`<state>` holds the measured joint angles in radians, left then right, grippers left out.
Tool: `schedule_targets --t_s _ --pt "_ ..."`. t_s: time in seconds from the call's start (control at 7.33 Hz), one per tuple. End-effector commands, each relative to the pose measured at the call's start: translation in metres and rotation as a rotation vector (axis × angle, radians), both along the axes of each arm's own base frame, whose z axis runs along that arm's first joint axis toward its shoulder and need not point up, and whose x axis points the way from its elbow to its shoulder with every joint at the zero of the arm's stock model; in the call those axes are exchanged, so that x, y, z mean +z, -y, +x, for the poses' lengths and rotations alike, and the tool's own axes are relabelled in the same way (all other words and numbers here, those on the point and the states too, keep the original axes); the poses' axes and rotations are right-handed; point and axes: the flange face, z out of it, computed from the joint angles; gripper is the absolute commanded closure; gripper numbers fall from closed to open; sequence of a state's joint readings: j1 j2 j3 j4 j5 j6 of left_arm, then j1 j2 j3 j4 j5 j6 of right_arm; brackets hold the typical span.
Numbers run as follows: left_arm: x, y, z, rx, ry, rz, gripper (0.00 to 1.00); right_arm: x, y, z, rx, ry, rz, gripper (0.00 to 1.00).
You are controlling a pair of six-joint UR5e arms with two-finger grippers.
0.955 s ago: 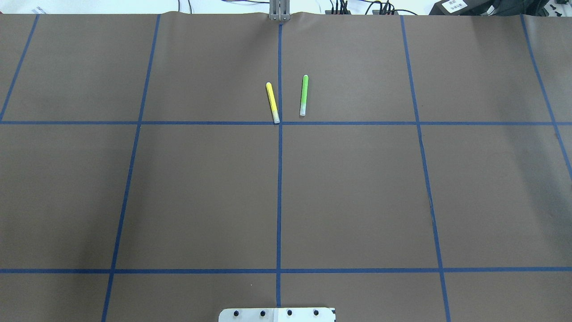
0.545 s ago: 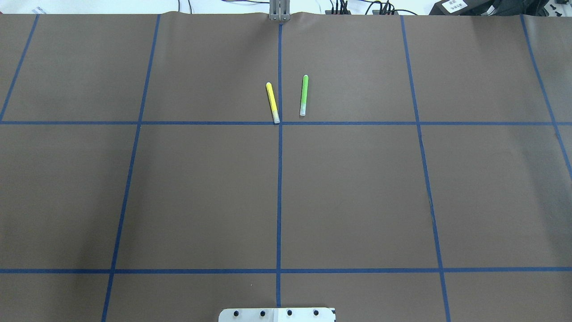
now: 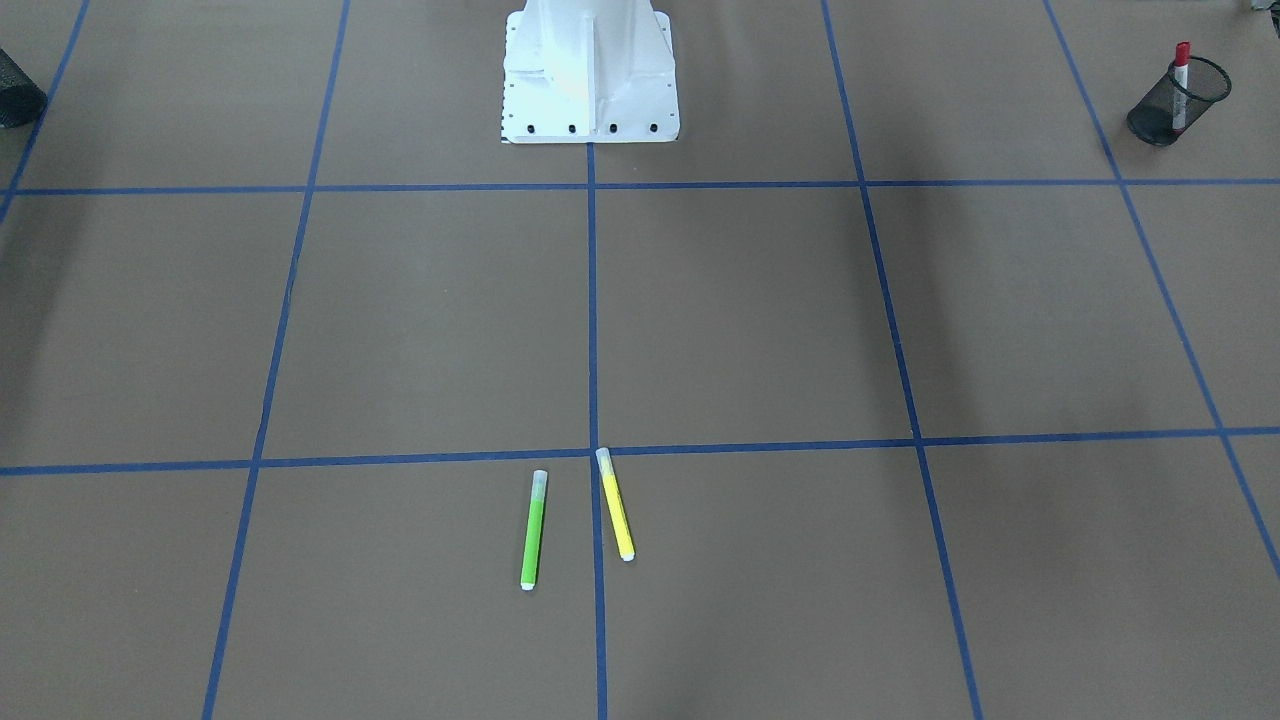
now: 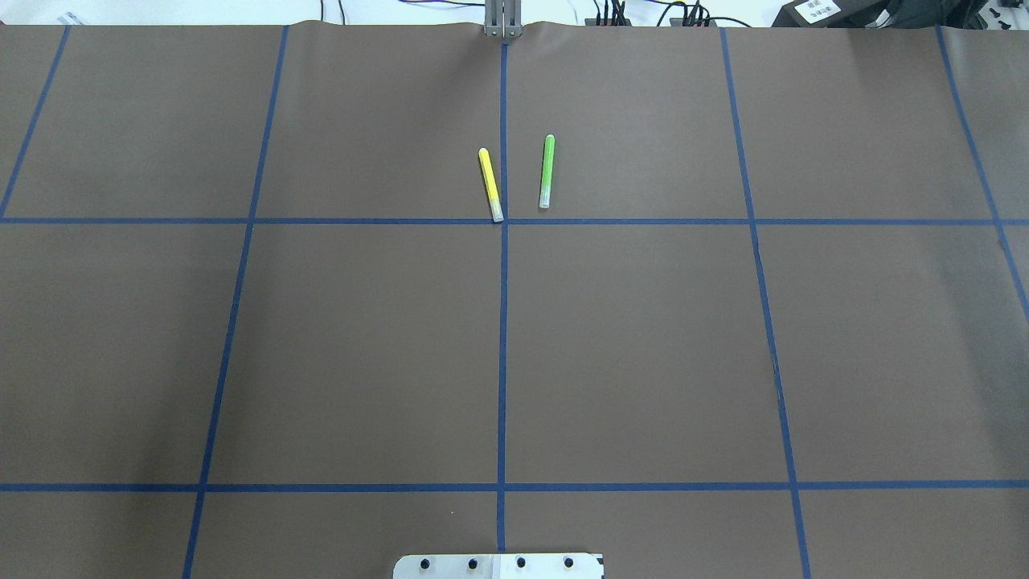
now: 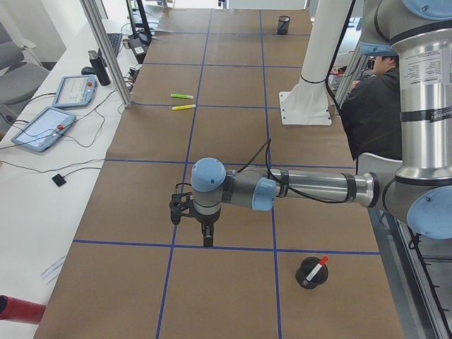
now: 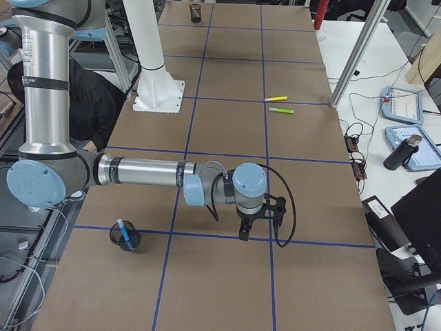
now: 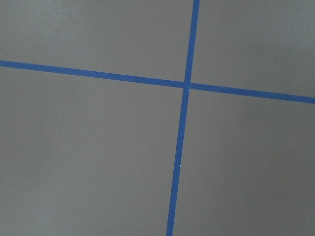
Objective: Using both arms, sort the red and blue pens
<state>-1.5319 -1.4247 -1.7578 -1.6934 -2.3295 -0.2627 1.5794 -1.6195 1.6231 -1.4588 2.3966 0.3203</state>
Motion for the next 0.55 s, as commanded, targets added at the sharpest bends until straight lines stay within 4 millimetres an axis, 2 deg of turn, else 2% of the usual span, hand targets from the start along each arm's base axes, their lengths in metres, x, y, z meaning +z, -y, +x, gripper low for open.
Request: schedule_targets --t_s 0.0,0.41 --pt "0.0045 -0.0031 -0.0011 0.002 0.02 -0.004 0.0 -0.0246 0.0055 0.0011 -0.003 -0.011 -0.061 0.0" --pt "0.0101 -0.0042 -0.0014 0.001 0.023 -0.015 0.0 -0.0207 0.0009 0.001 -0.009 -0.012 -0.06 0.0"
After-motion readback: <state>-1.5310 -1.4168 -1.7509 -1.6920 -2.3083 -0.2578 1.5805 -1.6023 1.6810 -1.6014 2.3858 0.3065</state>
